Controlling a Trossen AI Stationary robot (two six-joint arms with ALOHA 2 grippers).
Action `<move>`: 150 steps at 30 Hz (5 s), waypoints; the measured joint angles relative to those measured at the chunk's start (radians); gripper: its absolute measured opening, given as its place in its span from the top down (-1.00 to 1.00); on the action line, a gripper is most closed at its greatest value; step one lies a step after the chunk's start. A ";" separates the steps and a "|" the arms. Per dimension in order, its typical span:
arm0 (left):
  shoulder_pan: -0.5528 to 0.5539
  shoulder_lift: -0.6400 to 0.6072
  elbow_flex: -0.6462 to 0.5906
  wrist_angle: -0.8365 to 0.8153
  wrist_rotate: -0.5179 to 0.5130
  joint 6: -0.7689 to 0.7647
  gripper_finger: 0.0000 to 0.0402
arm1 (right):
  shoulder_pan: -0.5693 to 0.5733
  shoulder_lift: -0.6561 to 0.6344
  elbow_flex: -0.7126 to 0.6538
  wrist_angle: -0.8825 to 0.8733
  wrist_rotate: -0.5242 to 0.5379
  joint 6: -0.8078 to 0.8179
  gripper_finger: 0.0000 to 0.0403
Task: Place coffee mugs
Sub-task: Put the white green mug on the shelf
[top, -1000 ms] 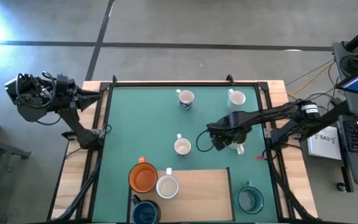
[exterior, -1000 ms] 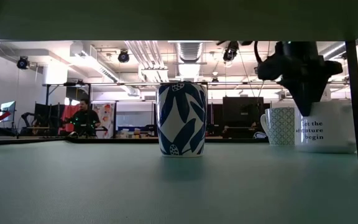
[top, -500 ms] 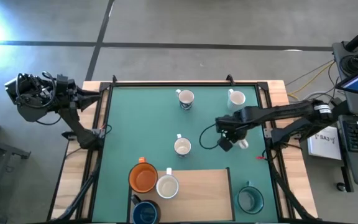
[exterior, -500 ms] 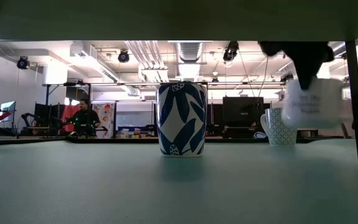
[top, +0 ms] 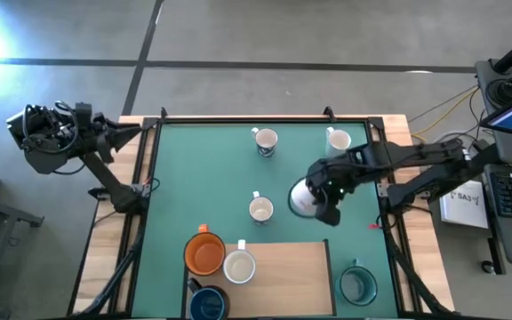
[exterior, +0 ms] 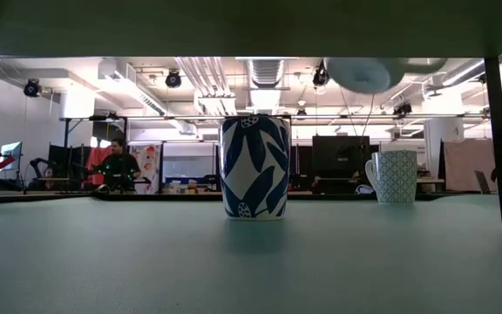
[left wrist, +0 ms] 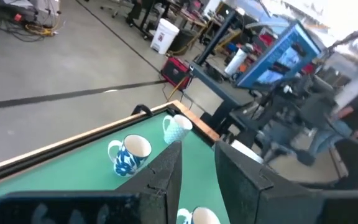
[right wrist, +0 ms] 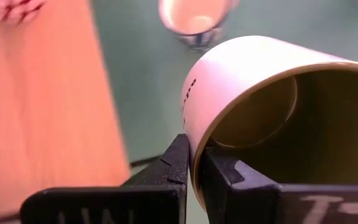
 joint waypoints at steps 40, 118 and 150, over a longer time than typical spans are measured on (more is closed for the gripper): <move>0.002 0.002 0.000 0.015 -0.063 -0.121 0.61 | 0.460 0.555 0.718 -0.107 -0.045 -0.252 0.94; 0.002 -0.006 0.000 0.000 0.032 -0.116 0.61 | 0.502 0.577 0.787 -0.331 0.200 -0.017 0.50; 0.002 -0.006 0.000 -0.001 0.033 -0.116 0.61 | 0.502 0.599 0.652 -0.308 0.176 -0.120 0.75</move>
